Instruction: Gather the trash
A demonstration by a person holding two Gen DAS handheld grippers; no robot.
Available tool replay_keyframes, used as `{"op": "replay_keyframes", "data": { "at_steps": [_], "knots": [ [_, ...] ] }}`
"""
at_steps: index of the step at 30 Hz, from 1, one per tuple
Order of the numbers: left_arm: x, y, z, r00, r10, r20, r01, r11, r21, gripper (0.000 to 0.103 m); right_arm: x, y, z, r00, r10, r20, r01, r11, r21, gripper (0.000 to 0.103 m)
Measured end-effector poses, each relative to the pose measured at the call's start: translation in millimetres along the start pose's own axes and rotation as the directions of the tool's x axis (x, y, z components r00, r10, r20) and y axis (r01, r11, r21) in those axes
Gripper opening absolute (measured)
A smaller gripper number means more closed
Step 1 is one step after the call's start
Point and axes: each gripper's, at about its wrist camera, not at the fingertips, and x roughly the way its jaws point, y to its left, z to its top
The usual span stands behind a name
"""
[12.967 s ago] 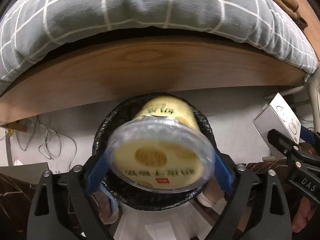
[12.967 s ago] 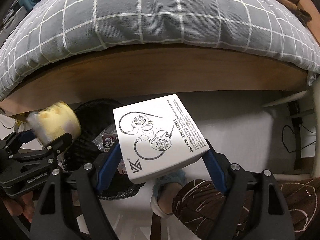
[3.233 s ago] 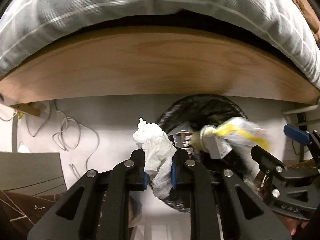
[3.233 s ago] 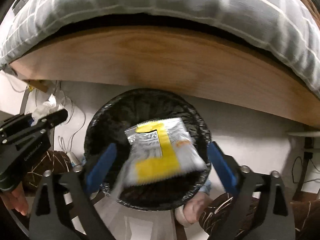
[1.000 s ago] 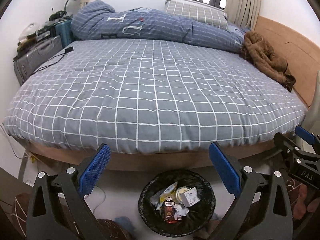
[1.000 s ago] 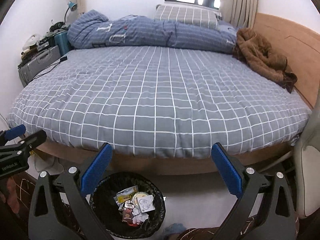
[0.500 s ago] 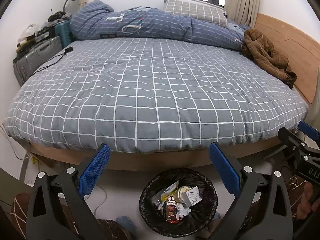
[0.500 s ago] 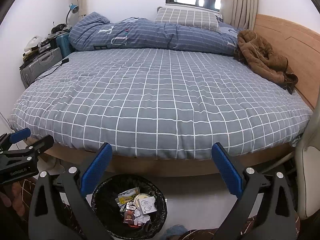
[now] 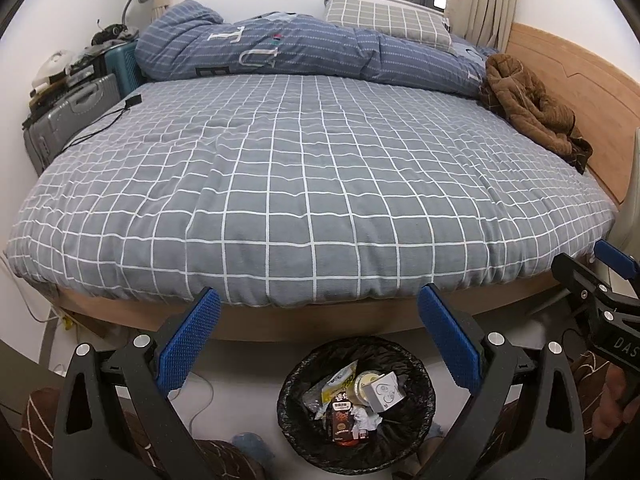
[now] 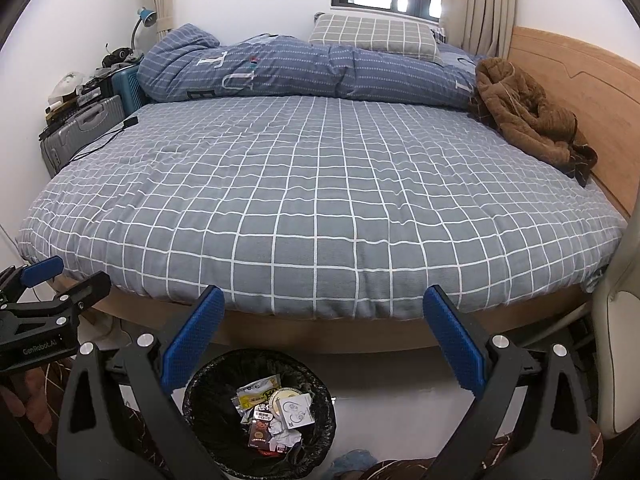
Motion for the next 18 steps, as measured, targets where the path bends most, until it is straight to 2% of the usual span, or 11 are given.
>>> {"op": "replay_keyframes", "data": {
  "at_steps": [18],
  "knots": [
    [1.0, -3.4, 0.4, 1.0, -0.008, 0.003, 0.008, 1.0, 0.009, 0.097, 2.1, 0.8, -0.2, 1.0, -0.004, 0.0, 0.004, 1.0, 0.0, 0.095]
  ]
}}
